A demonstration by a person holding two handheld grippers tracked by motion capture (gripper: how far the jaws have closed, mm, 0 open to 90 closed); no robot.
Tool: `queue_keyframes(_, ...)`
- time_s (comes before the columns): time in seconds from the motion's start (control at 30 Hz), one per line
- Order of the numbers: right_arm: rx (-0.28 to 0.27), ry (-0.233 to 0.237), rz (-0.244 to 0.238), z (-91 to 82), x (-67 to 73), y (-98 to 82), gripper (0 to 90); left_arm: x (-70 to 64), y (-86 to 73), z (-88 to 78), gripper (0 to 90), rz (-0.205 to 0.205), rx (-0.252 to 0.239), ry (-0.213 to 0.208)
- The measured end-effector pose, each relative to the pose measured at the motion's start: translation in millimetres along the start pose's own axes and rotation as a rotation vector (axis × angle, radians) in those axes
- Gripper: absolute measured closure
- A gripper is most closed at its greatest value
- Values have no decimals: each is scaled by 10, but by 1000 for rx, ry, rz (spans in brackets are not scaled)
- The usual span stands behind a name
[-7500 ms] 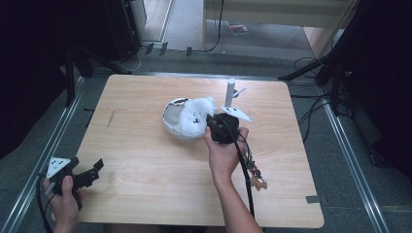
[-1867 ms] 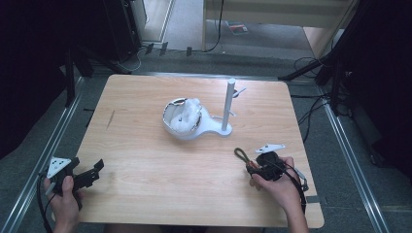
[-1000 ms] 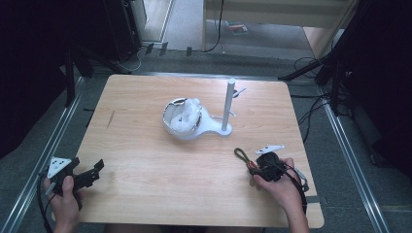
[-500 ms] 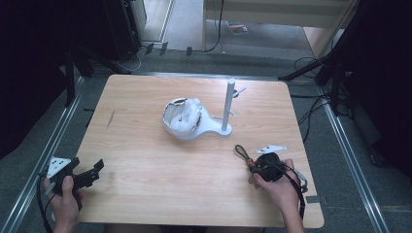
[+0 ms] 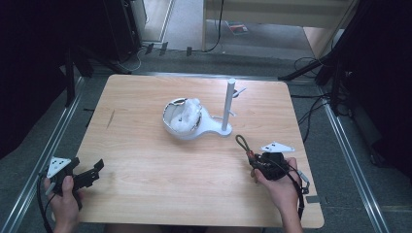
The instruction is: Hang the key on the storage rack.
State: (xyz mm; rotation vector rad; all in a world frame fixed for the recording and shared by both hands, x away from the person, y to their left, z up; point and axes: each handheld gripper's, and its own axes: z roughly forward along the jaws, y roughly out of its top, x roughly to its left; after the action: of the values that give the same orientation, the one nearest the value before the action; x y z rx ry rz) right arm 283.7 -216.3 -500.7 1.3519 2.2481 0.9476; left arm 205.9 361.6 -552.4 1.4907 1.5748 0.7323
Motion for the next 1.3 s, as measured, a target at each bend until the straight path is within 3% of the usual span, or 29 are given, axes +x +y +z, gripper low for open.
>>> queue_keyframes(0.33, -97, 4, 24, -92, 27, 66, 707, 0, 0, 1, 79, 0, 0, 0)
queue_keyframes(0.47, -158, -8, 12, -145, 55, 104, 708, 0, 0, 1, 80, 0, 1, -1)
queue_keyframes(0.73, -225, -12, 16, -220, 88, 158, 708, 0, 0, 1, 79, 0, 1, -1)
queue_keyframes(1.3, -306, -15, 21, -356, 186, 316, 708, 0, 1, 3, 79, 0, 1, -1)
